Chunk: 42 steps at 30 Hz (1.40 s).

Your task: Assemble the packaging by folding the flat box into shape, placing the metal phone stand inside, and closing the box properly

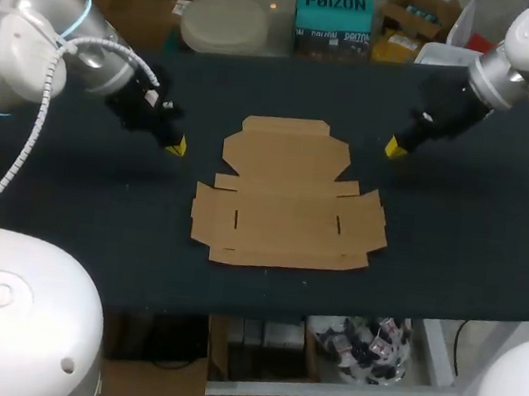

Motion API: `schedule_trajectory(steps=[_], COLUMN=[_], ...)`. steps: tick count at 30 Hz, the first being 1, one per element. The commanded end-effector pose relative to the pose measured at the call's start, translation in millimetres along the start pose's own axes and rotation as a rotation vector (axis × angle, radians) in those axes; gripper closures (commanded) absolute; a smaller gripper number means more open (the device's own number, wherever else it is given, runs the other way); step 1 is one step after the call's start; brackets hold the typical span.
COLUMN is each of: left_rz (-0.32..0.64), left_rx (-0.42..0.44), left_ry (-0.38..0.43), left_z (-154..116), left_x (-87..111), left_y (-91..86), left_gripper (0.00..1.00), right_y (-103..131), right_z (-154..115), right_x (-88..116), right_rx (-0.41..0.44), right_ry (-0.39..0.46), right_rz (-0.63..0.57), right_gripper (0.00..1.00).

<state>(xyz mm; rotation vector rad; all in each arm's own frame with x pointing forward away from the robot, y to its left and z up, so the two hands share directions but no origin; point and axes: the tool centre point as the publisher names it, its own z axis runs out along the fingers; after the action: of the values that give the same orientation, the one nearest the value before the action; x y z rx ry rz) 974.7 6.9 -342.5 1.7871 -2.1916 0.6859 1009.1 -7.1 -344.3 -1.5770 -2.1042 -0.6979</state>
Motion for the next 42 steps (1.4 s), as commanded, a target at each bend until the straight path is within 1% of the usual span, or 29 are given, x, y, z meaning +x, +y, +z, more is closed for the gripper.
schedule_trajectory(steps=[1, 3, 7, 13, 20, 21, 23, 33, 34, 37, 39, 42], left_rz=[0.001, 0.001, -0.006, -0.025, -0.043, -0.044, -0.102, -0.102, -0.095, -0.067, -0.06, -0.05], left_rx=[-0.008, -0.003, 0.043, 0.066, 0.101, 0.102, 0.045, 0.045, 0.041, 0.06, 0.072, 0.079], left_ry=[0.001, 0.012, 0.04, 0.071, 0.084, 0.084, 0.064, 0.064, 0.061, 0.099, 0.121, 0.134], left_z=[11.2, 14.1, 17.5, 23.8, 28.8, 29.5, 29.1, 29.1, 33.9, 42.0, 46.1, 50.5], left_x=[-1.0, -1.5, -4.1, -6.0, -4.1, -4.3, -6.2, -6.2, -4.4, -4.1, -6.2, -7.8], left_y=[-5.3, -5.2, -3.1, 0.5, 3.5, 3.0, 0.6, 0.6, 0.1, 1.9, 2.8, 3.2], left_gripper=[1.0, 1.0, 1.0, 1.0, 1.0, 1.0, 1.0, 1.0, 1.0, 1.0, 1.0, 1.0], right_y=[6.2, 3.4, -0.3, -5.7, -8.2, -8.8, -9.6, -9.6, -9.6, -9.4, -10.9, -13.0], right_z=[9.5, 11.0, 12.0, 21.9, 32.6, 33.7, 34.4, 34.4, 34.4, 37.8, 39.1, 41.3], right_x=[-6.4, -5.3, -5.3, -8.7, -12.8, -13.4, -14.4, -14.4, -14.4, -12.3, -14.6, -18.0], right_rx=[0.023, 0.022, 0.005, 0.007, 0.008, 0.006, 0.001, 0.001, 0.001, -0.016, -0.016, -0.023], right_ry=[0.008, 0.013, 0.011, 0.016, 0.036, 0.043, 0.048, 0.048, 0.048, 0.061, 0.071, 0.085], right_rz=[0.01, 0.013, 0.033, 0.041, 0.047, 0.06, 0.069, 0.069, 0.069, 0.041, 0.033, 0.029], right_gripper=[1.0, 1.0, 1.0, 1.0, 1.0, 1.0, 1.0, 1.0, 1.0, 1.0, 1.0, 1.0])
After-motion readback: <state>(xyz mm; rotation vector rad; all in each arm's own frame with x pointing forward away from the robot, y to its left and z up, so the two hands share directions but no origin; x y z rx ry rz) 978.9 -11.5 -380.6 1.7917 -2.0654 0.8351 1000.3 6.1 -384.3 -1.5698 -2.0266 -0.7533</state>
